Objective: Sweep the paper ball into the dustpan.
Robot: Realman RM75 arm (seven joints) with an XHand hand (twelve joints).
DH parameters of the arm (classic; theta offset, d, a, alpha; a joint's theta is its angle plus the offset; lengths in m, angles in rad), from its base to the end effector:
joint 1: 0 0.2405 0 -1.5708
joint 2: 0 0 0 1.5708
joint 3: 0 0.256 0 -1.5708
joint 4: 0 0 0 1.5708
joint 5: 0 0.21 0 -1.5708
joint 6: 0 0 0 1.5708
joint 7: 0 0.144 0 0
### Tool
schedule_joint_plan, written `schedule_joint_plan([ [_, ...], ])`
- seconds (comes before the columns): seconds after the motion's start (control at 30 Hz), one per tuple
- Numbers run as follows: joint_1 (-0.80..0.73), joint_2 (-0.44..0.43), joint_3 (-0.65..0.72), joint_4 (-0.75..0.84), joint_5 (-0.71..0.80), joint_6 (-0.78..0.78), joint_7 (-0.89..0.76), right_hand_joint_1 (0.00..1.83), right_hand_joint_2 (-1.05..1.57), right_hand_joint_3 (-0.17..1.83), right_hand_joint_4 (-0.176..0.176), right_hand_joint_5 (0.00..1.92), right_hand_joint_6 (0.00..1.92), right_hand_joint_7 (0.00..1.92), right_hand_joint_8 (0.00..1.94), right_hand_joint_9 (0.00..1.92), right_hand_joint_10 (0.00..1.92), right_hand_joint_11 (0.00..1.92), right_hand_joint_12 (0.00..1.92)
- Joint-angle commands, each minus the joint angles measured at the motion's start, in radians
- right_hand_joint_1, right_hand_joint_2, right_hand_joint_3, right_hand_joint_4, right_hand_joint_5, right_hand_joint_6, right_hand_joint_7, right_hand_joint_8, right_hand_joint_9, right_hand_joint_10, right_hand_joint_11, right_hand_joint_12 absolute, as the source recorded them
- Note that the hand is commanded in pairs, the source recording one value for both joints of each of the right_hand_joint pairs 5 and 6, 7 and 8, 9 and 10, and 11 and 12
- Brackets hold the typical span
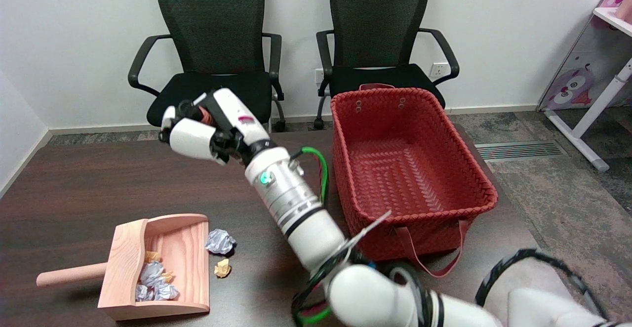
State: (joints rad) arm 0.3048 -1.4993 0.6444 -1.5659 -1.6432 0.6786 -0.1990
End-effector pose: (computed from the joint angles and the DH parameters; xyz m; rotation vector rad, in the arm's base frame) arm -0.1730 -0.3328 0.0556 1.7654 -0.8743 1.0847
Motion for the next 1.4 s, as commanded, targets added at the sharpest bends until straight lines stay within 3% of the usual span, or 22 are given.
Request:
schedule_joint_plan([
  [0.03, -0.215, -0.241, -0.063, 0.026, 0.145, 0.251, -0.525, 0.55, 1.4, 1.5, 0.053, 1.92, 1.92, 1.92, 1.92, 1.92, 1.92, 1.92, 1.92],
  [0.37, -0.193, -0.241, -0.155, 0.08, 0.1, 0.236, -0.495, 0.54, 1.31, 1.57, 0.048, 1.92, 1.92, 1.92, 1.92, 1.92, 1.92, 1.92, 1.92],
  [0.5, -0.181, -0.287, -0.167, 0.162, -0.023, 0.249, -0.447, 0.5, 1.27, 1.61, 0.045, 1.92, 1.92, 1.92, 1.92, 1.92, 1.92, 1.92, 1.92],
  [0.8, -0.149, -0.344, -0.192, 0.347, -0.318, 0.261, -0.183, 0.46, 1.31, 1.53, 0.044, 1.92, 1.92, 1.92, 1.92, 1.92, 1.92, 1.92, 1.92],
  [1.13, -0.129, -0.413, -0.223, 0.539, -0.387, 0.386, -0.105, 0.42, 1.35, 1.47, 0.045, 1.92, 1.92, 1.92, 1.92, 1.92, 1.92, 1.92, 1.92],
  [1.4, -0.088, -0.413, -0.216, 0.634, -0.414, 0.382, 0.194, 0.41, 1.33, 1.47, 0.045, 1.92, 1.92, 1.92, 1.92, 1.92, 1.92, 1.92, 1.92],
])
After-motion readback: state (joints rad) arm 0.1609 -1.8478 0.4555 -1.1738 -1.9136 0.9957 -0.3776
